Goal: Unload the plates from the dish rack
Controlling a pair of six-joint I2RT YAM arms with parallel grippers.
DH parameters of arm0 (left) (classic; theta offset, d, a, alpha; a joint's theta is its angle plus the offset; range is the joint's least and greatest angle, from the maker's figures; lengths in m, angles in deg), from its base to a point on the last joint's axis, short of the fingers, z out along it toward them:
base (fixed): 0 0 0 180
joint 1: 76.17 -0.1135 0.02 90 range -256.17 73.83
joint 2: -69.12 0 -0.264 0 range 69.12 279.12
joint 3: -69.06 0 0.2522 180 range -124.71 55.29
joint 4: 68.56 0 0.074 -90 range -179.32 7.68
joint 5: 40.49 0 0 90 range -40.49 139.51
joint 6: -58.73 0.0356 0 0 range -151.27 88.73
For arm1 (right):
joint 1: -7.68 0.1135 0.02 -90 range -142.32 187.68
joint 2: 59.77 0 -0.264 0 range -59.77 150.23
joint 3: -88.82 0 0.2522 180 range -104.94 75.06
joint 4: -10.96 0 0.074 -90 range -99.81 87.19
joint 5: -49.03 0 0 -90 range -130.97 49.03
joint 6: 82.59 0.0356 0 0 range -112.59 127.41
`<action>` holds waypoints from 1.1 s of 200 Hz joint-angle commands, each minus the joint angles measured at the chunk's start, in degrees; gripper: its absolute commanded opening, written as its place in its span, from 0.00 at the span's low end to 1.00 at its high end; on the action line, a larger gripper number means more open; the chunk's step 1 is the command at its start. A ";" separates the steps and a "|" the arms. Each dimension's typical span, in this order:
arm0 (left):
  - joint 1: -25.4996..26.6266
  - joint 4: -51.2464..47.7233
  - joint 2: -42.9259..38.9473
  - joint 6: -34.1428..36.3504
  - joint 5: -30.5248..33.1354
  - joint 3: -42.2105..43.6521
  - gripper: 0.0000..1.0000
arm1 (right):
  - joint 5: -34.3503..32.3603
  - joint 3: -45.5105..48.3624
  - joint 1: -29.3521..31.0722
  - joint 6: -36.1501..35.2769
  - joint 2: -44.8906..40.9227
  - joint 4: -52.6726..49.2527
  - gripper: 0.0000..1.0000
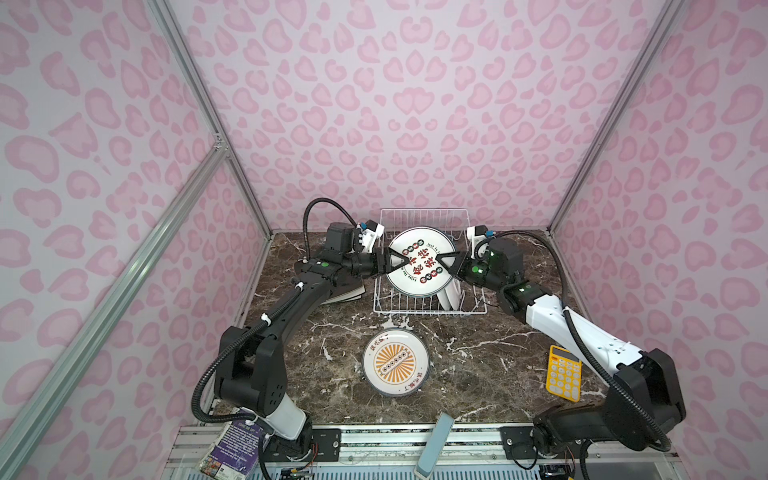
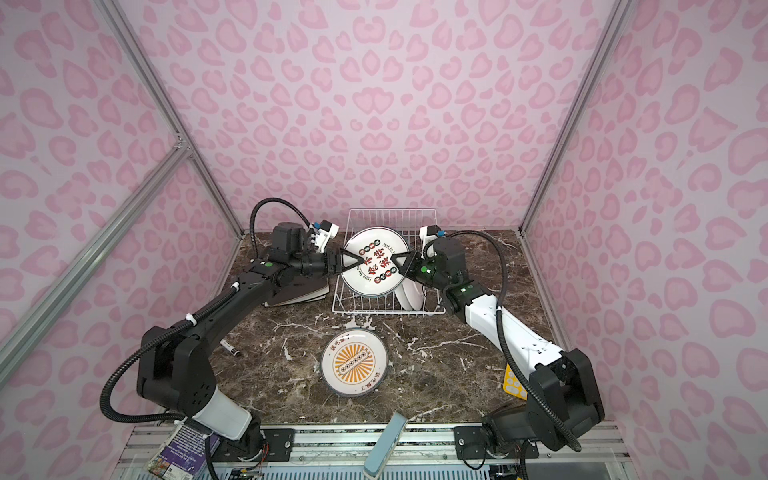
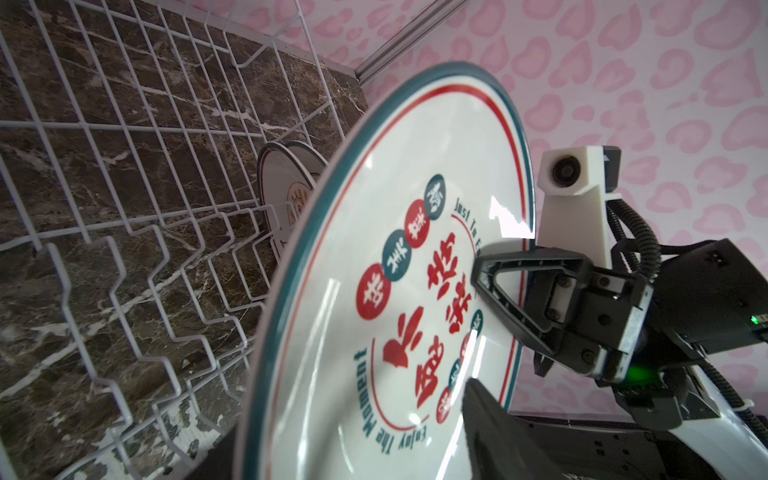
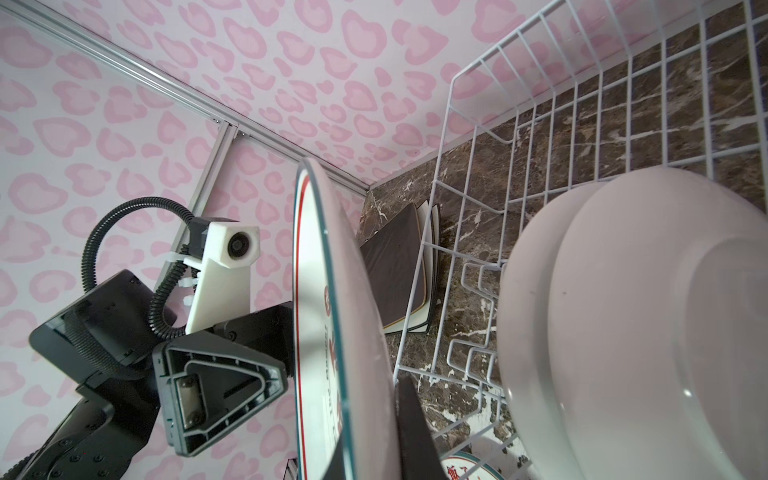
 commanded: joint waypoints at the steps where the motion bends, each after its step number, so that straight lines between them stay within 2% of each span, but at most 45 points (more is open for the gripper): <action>1: 0.31 3.90 0.30 -1.35 -1.81 -0.74 0.56 | 1.81 0.26 -0.01 0.53 0.13 3.89 0.00; 29: 0.44 5.22 -0.36 -1.99 -2.97 -0.35 0.39 | 2.05 0.44 0.01 0.63 0.00 4.04 0.00; 71: 0.49 5.51 -0.77 -2.07 -4.05 0.25 0.29 | 3.21 0.12 0.01 1.30 0.73 4.99 0.00; 123: 0.51 6.53 -0.87 -3.05 -4.18 0.74 0.04 | 3.95 0.14 -0.03 1.84 1.27 5.30 0.00; 151: 0.52 6.43 -1.05 -3.13 -4.00 0.63 0.04 | 3.64 0.22 0.01 1.40 1.05 5.12 0.01; 203: 0.51 7.49 -3.21 -3.97 -1.33 1.99 0.04 | 0.84 -0.07 -0.02 -1.74 -0.47 3.26 0.32; 220: 0.44 7.55 -4.08 -4.60 -0.75 2.34 0.04 | -1.17 0.08 -0.01 -4.30 -1.89 1.75 0.48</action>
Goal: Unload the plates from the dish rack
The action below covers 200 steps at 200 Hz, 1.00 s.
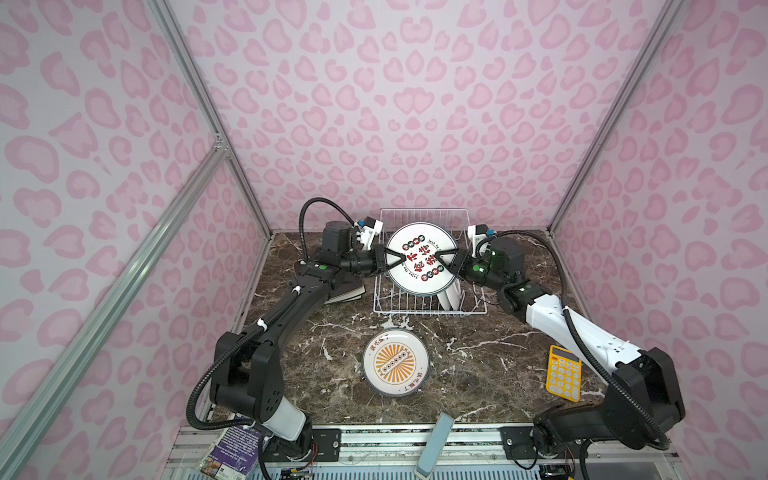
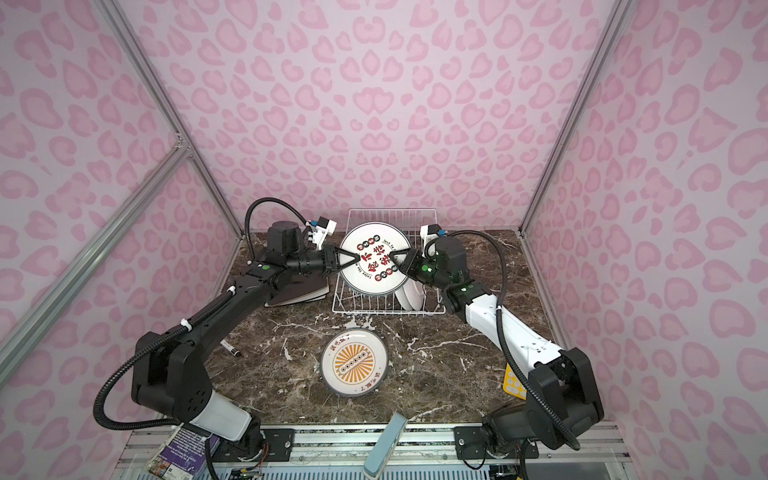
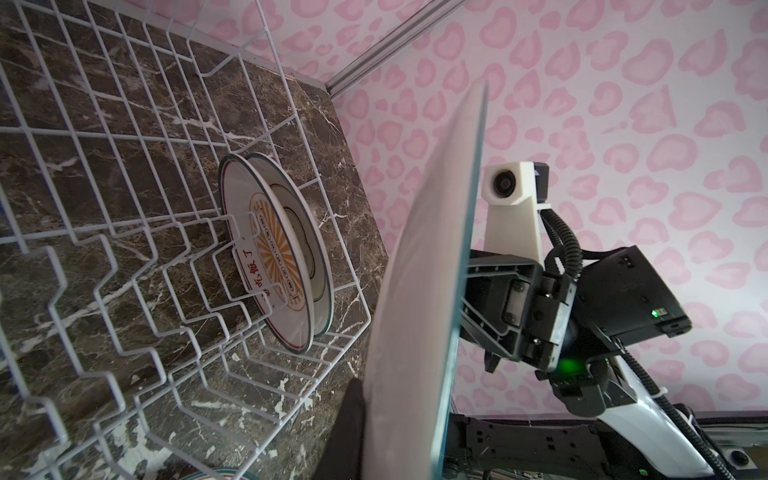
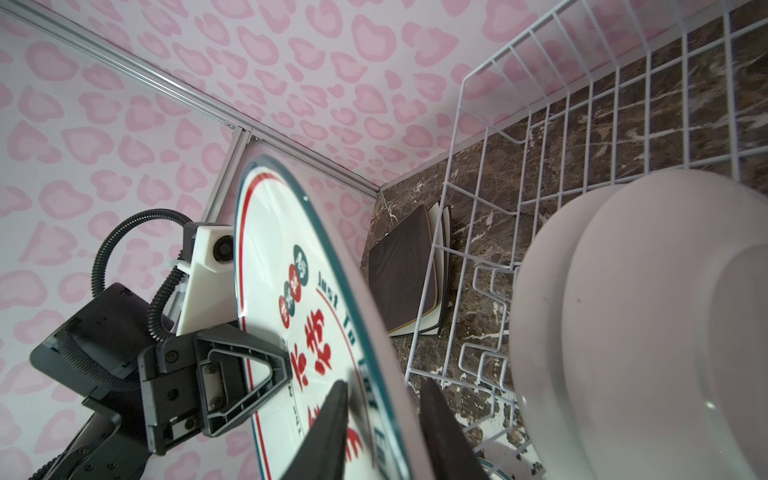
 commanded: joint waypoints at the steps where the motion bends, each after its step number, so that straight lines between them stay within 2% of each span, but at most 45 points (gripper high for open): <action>1: 0.10 1.79 -1.65 1.79 1.26 0.57 0.04 | -2.39 -0.11 0.22 -4.61 -1.73 0.28 0.49; 45: -0.09 -0.04 -4.58 1.68 2.46 1.86 0.04 | -10.38 0.15 0.42 -16.14 -7.20 -7.48 0.83; 76: -0.52 -2.76 -7.25 1.98 3.25 3.31 0.04 | -15.61 1.45 1.14 -26.94 -11.25 -11.69 0.98; 133: -1.34 -8.15 -14.45 1.77 5.02 9.59 0.04 | -20.07 8.97 4.83 -45.39 -18.66 -9.84 0.99; 172: -1.97 -13.94 -21.18 2.98 6.37 15.45 0.04 | -21.87 12.26 9.76 -59.36 -21.32 -11.51 0.99; 200: -2.59 -18.07 -26.19 3.92 7.00 19.64 0.04 | -22.12 13.71 11.73 -64.25 -22.25 -12.63 0.99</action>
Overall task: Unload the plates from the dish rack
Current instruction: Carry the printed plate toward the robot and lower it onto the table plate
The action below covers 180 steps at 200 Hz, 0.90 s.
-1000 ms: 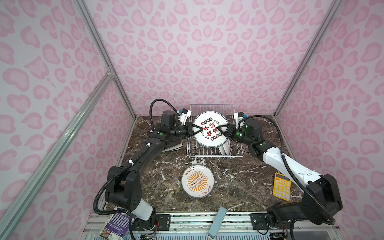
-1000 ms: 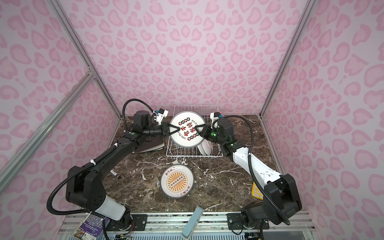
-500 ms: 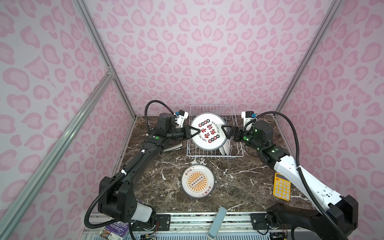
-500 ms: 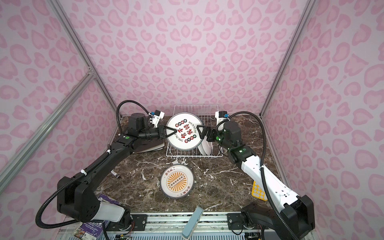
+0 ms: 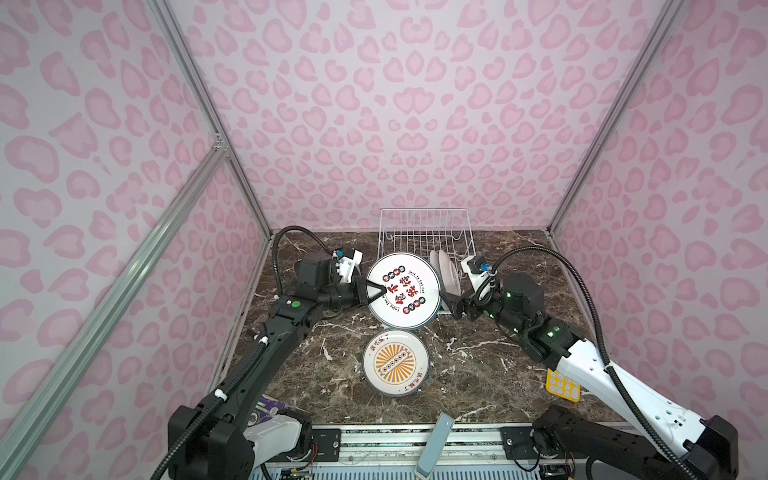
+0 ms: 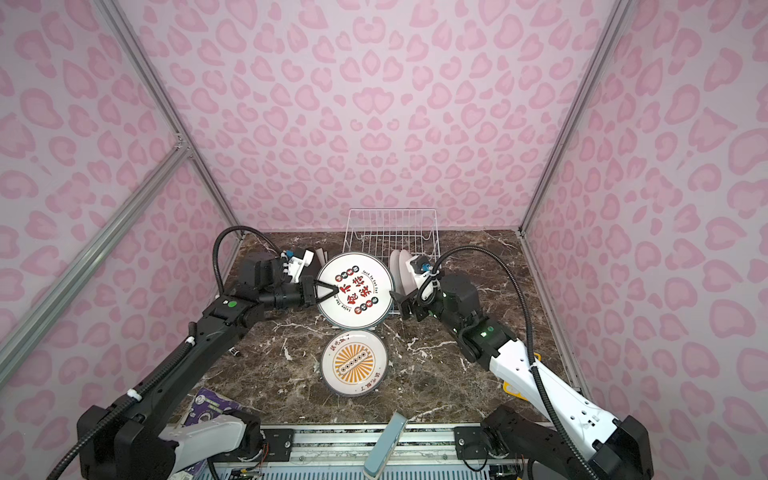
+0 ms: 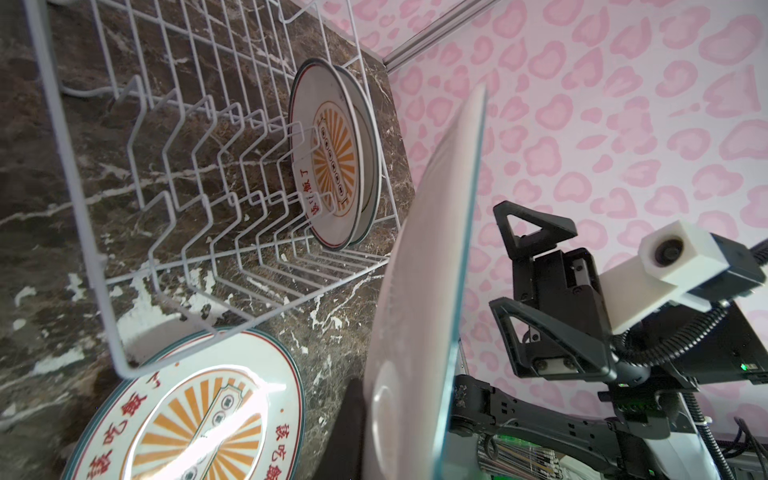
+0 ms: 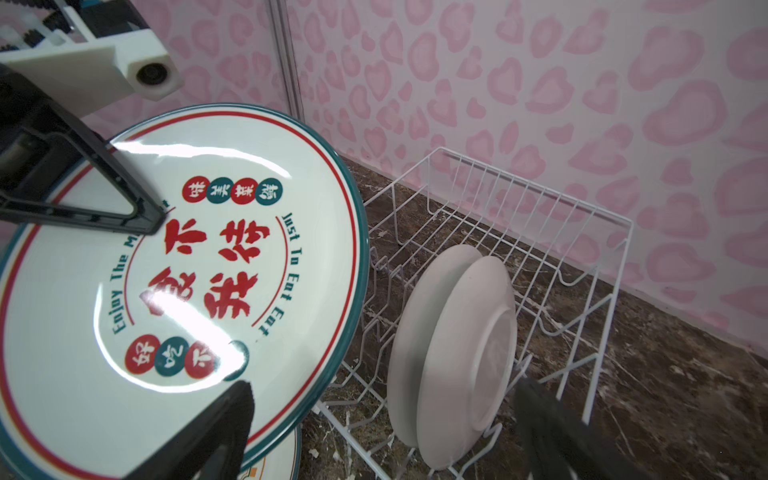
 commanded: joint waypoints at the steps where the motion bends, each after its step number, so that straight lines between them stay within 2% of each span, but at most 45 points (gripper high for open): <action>1: -0.31 -3.45 -3.41 1.59 0.14 2.50 0.04 | -1.55 1.22 1.01 -8.06 -0.59 -0.89 0.98; 80: -1.24 -17.80 -13.79 7.28 -0.01 11.20 0.04 | 1.09 5.08 2.70 -13.59 -5.92 -6.76 0.99; 134: -1.40 -16.23 -18.33 3.67 -0.29 19.66 0.04 | 3.88 7.69 2.86 -16.91 -8.81 -9.42 0.98; 180: -1.45 -15.81 -18.80 2.60 -0.74 23.70 0.04 | 2.99 6.50 2.94 -18.31 -7.77 -11.14 0.99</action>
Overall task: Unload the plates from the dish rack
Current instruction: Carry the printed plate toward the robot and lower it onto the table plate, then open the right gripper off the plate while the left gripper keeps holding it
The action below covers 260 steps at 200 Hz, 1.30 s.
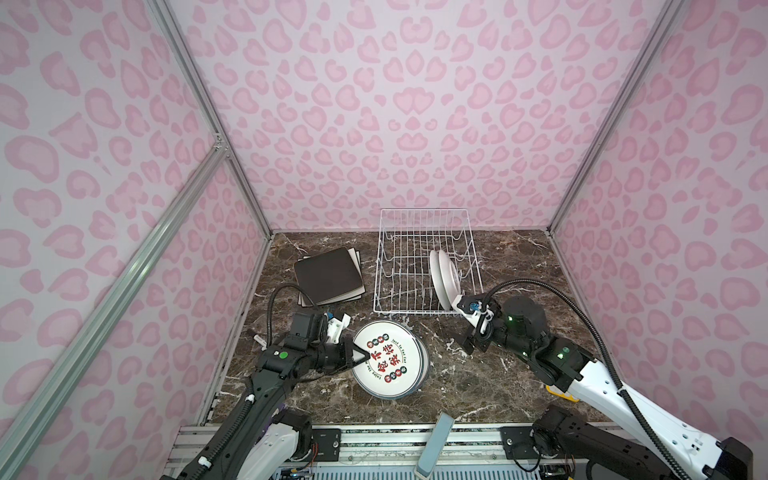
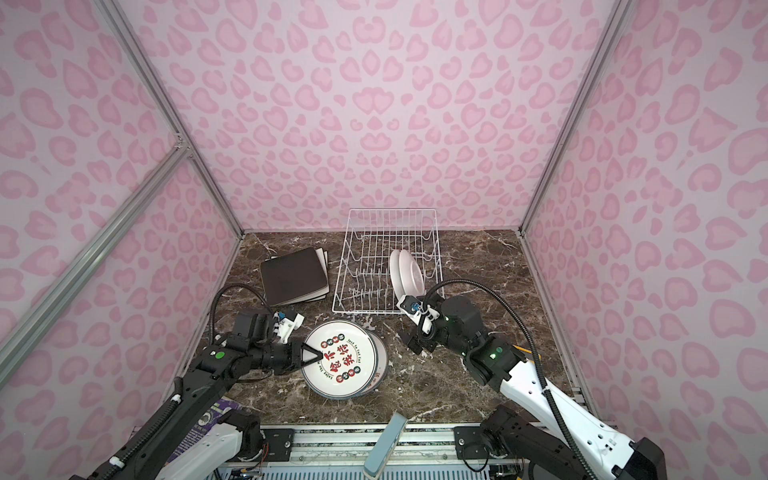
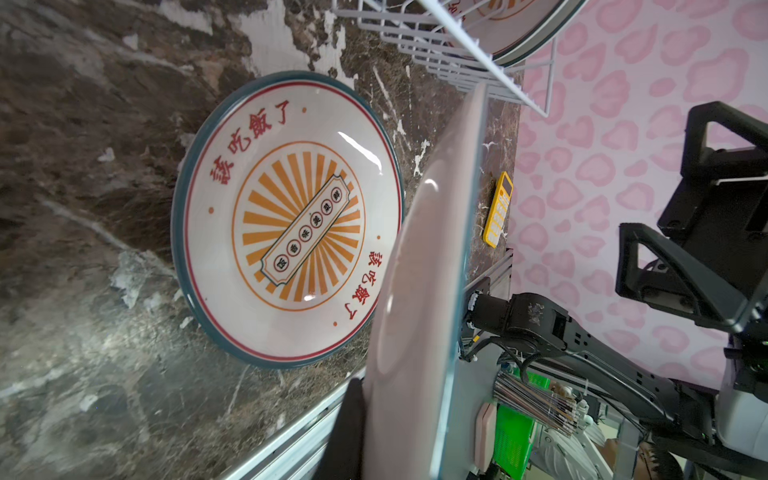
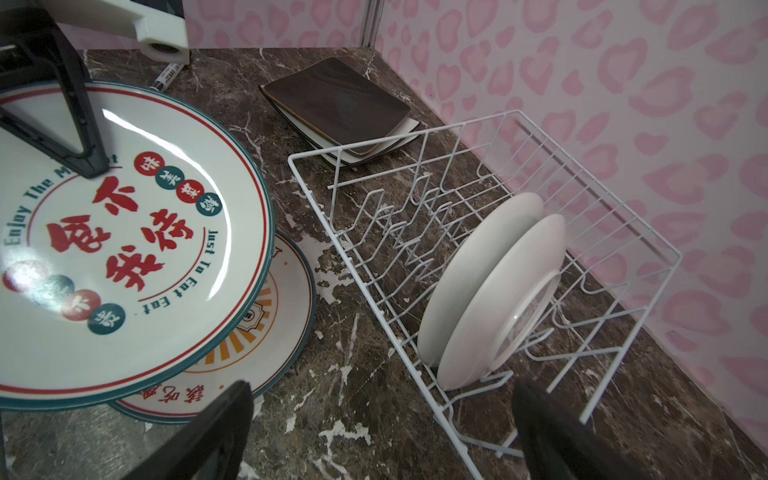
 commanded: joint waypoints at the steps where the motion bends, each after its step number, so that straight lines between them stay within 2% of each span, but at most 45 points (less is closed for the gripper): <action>1: -0.01 1.86 -0.46 -0.71 -1.68 1.33 0.04 | -0.49 -0.67 0.03 -1.43 0.38 -0.89 0.98; 44: 0.03 3.87 1.70 -1.78 -0.99 2.71 0.04 | -1.45 -1.05 0.05 -2.03 0.78 -0.95 0.99; 90: -0.03 11.70 4.75 -4.29 0.06 5.81 0.04 | -1.70 0.42 0.19 -0.15 -0.28 0.44 0.99; 201: 0.17 18.39 16.49 -3.02 0.56 5.24 0.04 | -3.74 1.95 0.22 1.13 0.51 2.90 0.99; 260: 0.38 16.63 20.09 -1.50 2.09 3.96 0.15 | -3.82 1.61 0.24 2.00 2.47 3.69 0.98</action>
